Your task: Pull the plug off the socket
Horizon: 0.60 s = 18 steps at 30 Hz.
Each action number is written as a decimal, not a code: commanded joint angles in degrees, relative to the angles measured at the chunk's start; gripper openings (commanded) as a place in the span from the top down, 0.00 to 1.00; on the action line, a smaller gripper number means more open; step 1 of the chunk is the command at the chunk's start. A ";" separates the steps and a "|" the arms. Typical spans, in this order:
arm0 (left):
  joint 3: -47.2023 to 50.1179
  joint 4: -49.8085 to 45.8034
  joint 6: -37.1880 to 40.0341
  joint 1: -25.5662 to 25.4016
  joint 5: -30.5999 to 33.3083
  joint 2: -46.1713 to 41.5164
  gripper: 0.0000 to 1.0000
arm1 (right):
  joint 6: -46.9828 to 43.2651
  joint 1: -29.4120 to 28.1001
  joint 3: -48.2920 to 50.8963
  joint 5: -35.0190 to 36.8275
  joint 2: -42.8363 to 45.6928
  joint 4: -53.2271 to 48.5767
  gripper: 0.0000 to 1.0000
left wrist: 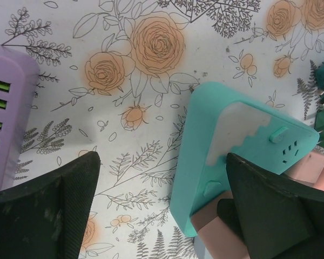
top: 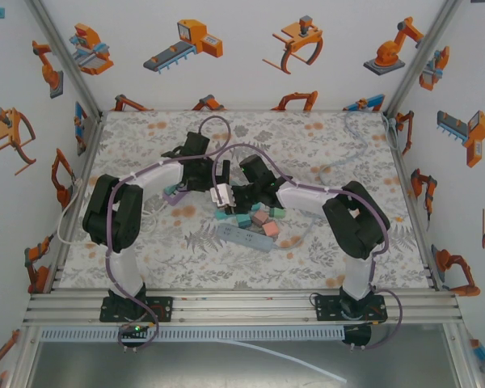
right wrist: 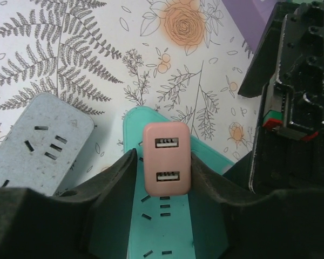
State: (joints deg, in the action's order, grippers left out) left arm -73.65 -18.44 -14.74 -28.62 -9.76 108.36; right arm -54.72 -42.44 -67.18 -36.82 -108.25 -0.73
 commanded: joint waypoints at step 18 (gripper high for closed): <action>3.06 -3.81 3.39 -1.79 6.76 7.83 0.38 | 3.57 -4.23 -7.61 6.76 3.42 -7.44 0.79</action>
State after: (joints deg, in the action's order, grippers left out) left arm -74.43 -16.40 -14.79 -30.41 -13.32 110.13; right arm -52.49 -45.01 -71.24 -29.12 -108.22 -7.29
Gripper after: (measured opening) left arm 0.632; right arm 0.332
